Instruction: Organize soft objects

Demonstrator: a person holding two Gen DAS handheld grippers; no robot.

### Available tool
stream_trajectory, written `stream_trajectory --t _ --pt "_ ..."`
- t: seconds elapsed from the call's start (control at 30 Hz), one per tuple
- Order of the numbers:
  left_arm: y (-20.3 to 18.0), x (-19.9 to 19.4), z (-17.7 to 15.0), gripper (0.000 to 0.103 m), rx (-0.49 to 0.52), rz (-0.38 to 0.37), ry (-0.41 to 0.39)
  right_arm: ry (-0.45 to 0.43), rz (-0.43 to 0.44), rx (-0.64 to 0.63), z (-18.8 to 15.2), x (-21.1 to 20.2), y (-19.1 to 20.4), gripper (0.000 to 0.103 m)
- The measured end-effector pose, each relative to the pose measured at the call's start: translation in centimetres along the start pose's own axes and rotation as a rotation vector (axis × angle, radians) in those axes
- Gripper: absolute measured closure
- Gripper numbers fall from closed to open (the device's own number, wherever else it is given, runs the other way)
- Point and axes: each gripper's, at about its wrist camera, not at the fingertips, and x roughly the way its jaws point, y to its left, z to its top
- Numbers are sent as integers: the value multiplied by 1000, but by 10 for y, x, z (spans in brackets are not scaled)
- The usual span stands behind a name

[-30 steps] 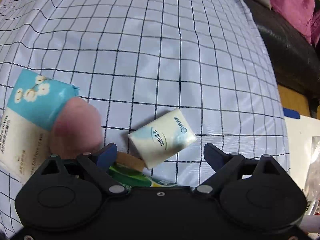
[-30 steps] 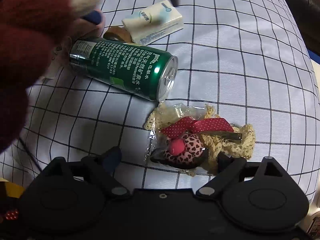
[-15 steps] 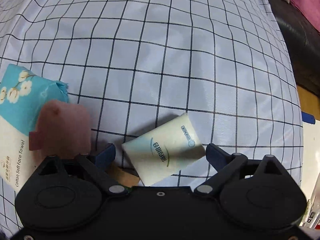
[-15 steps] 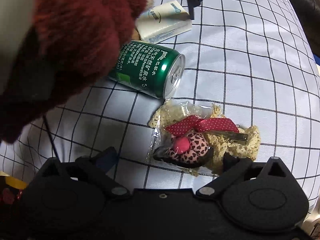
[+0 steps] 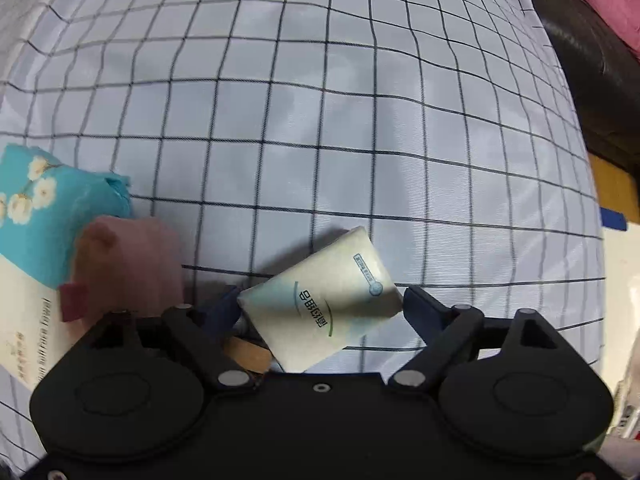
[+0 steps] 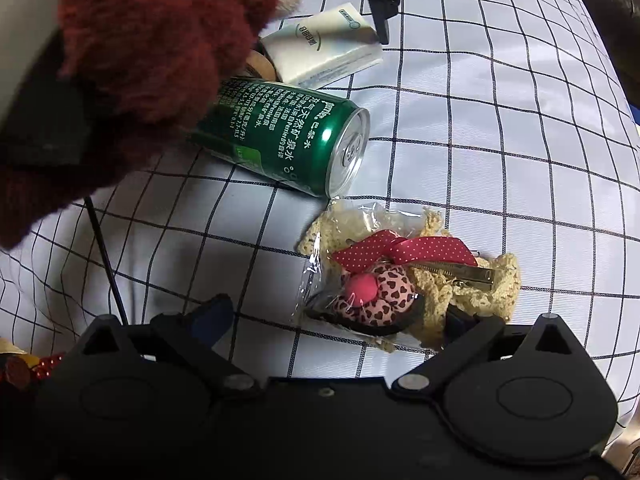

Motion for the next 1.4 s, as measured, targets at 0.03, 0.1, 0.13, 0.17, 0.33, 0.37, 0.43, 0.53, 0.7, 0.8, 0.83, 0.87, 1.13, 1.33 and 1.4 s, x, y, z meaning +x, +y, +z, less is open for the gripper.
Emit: stream_trajectory --t 0.03,0.1,0.13,0.17,0.33,0.37,0.43,0.53,0.7,0.8,0.83,0.87,1.13,1.33,1.4 --pt "1 -1 0 19 9 1 -6 0 0 0 0 0 -1 1" --pt "0 -2 0 21 15 1 -13 0 -1 -3 0 -1 -1 1" --pt "0 -3 -1 21 18 4 -19 -1 -1 -6 0 -1 -1 1" --pt "-1 -4 -1 22 22 9 -24 -2 -1 -8 0 -2 -2 1" --pt "4 -18 -5 36 34 16 -42 -6 -13 -15 -2 -4 2 7" --pt "9 -24 -8 41 39 28 -43 -7 -15 -13 -2 -5 0 9" --pt "11 -29 -6 47 38 19 -50 -8 -20 -9 -2 -8 -3 20" --pt "18 -35 -8 51 33 10 -45 -11 -28 3 -1 -15 -11 37" --pt "32 -35 -8 48 12 -4 -40 2 23 73 2 -23 -36 54" --pt "34 -37 -12 27 -3 -23 -42 8 54 119 5 -25 -50 56" --pt "32 -36 -12 24 -2 -30 -40 4 49 123 5 -27 -52 56" --pt "30 -35 -12 22 3 -37 -33 -1 41 123 5 -28 -53 56" --pt "6 -23 -15 9 47 -40 -16 -8 34 100 6 -29 -49 54" --pt "-7 -10 -11 9 37 1 -30 -14 27 76 4 -28 -43 51" --pt "-10 -6 -8 9 26 27 -52 -17 25 69 4 -28 -42 50"
